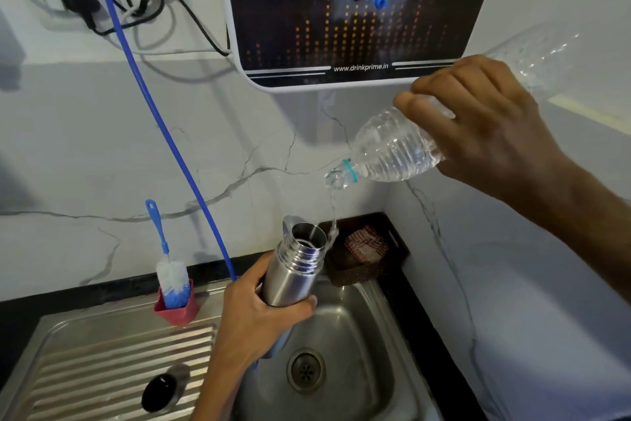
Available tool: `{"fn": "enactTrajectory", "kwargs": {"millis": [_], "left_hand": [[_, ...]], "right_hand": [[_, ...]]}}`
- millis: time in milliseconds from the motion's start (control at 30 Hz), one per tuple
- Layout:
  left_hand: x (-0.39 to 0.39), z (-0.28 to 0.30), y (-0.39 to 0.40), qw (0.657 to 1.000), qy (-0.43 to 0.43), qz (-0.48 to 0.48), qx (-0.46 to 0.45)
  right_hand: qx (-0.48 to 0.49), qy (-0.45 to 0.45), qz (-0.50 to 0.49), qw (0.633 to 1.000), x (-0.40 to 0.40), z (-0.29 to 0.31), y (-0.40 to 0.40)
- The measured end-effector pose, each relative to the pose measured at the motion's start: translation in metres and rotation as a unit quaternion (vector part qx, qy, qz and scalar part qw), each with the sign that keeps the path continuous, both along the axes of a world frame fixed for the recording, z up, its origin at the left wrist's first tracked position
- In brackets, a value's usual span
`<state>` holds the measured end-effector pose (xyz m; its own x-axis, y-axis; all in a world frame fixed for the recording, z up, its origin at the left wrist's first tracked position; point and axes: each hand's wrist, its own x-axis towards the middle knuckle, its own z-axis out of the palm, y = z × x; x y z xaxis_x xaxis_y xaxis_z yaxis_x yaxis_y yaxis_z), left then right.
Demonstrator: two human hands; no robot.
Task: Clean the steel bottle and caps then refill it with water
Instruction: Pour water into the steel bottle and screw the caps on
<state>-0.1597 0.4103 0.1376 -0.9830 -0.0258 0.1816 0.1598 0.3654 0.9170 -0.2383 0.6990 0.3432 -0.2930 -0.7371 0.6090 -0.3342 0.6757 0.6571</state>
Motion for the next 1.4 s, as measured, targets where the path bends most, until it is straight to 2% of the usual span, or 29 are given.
{"fn": "enactTrajectory", "kwargs": {"millis": [900, 1400], "left_hand": [[0.0, 0.03, 0.019, 1.0, 0.024, 0.015, 0.014], [0.001, 0.029, 0.024, 1.0, 0.026, 0.011, 0.01]], "right_hand": [[0.012, -0.022, -0.003, 1.0, 0.011, 0.001, 0.004], [0.002, -0.011, 0.011, 1.0, 0.002, -0.027, 0.007]]}}
